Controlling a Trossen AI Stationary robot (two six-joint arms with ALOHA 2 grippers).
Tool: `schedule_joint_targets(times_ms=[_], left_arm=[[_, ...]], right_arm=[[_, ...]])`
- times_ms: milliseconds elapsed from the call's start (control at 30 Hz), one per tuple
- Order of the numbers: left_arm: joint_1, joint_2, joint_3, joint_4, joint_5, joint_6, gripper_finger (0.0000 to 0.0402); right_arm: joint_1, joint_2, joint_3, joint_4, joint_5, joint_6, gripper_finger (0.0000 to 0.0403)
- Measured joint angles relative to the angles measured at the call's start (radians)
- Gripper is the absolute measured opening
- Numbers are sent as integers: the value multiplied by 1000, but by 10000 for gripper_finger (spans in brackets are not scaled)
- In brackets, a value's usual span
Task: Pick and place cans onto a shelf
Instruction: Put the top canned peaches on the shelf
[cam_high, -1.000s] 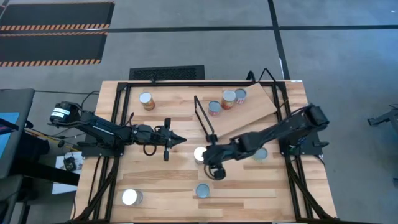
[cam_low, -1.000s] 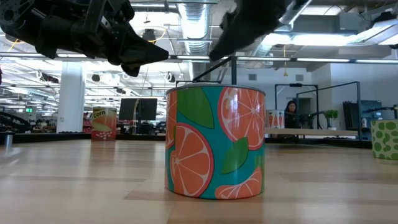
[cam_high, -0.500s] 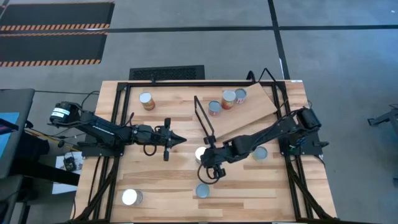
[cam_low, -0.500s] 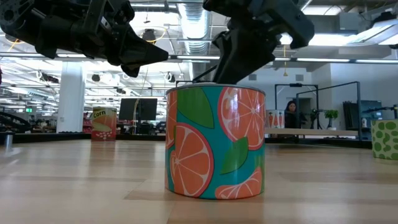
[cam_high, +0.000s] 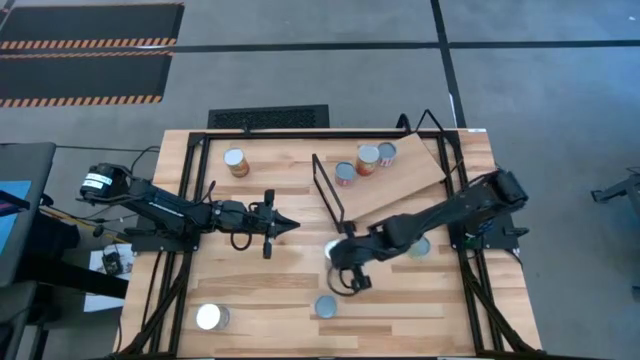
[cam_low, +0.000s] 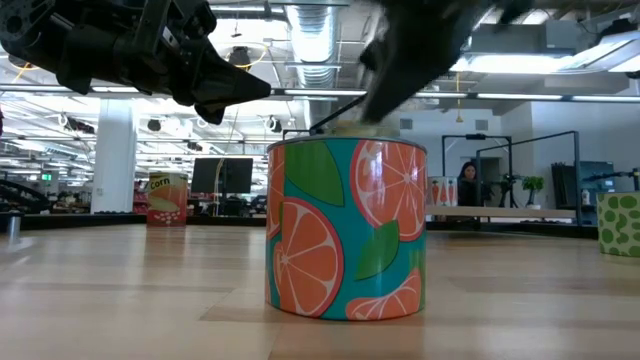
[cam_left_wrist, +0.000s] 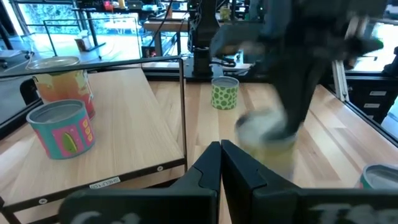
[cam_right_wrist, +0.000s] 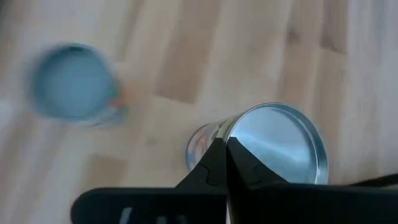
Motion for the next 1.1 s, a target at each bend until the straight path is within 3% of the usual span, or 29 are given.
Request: schedule_joint_targets(times_ms=[200, 400, 567, 767, 933, 1100], left_arm=[[0, 0, 0, 2, 2, -1, 0], [0, 0, 0, 2, 2, -3, 0], [0, 0, 0, 5, 2, -4, 0], [0, 0, 0, 10, 2, -6, 0], [0, 0, 0, 12, 3, -7, 0], [0, 0, 0, 12, 3, -7, 0]], right_arm=[[68, -126, 1, -200, 0, 235, 4], [112, -235, -14, -521, 184, 504, 4], [47, -365, -85, -694, 347, 712, 3], [-204, -553, -224, -689, 435, 700, 3], [-505, -648, -318, -537, 432, 470, 3], [-780, -648, -350, -366, 355, 206, 3]])
